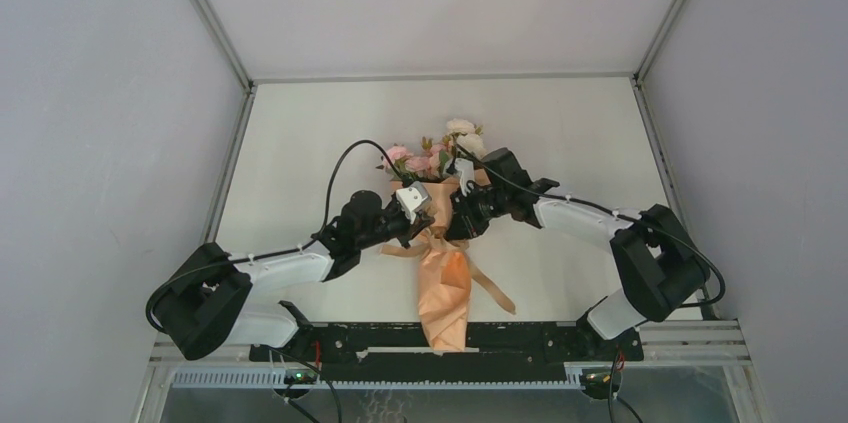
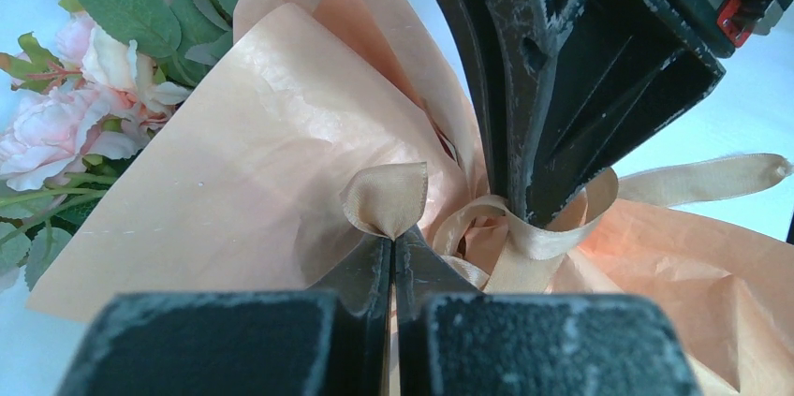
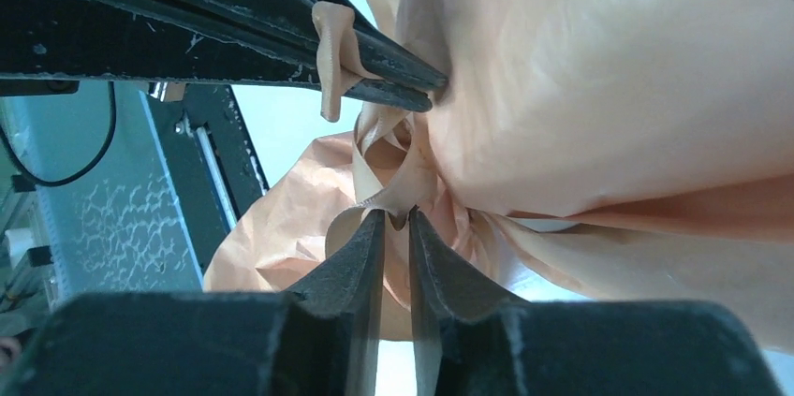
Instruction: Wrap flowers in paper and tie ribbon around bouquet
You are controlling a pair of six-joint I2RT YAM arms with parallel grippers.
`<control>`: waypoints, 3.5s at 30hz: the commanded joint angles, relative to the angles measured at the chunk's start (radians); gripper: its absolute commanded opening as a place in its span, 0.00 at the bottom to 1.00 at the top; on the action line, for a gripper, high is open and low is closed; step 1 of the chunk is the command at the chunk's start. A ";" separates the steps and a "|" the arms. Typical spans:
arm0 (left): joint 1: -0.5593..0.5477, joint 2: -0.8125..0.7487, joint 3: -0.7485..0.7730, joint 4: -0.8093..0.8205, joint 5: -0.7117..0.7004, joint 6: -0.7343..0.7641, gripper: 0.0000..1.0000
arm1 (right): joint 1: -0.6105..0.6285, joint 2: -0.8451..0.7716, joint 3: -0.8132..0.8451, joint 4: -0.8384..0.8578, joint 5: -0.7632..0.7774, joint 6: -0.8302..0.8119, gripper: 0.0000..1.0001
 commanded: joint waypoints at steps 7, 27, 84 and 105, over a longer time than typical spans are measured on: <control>0.006 -0.024 -0.022 0.045 0.002 0.016 0.00 | 0.007 0.011 -0.002 0.120 -0.251 0.027 0.33; 0.006 -0.029 -0.020 0.041 0.003 0.024 0.00 | 0.074 0.042 -0.004 0.116 0.043 -0.039 0.40; 0.024 -0.055 -0.031 -0.095 -0.070 -0.019 0.00 | -0.135 -0.266 -0.227 0.250 0.289 0.283 0.00; 0.121 -0.093 -0.047 -0.192 -0.136 -0.119 0.00 | -0.196 -0.183 -0.366 0.345 0.204 0.356 0.00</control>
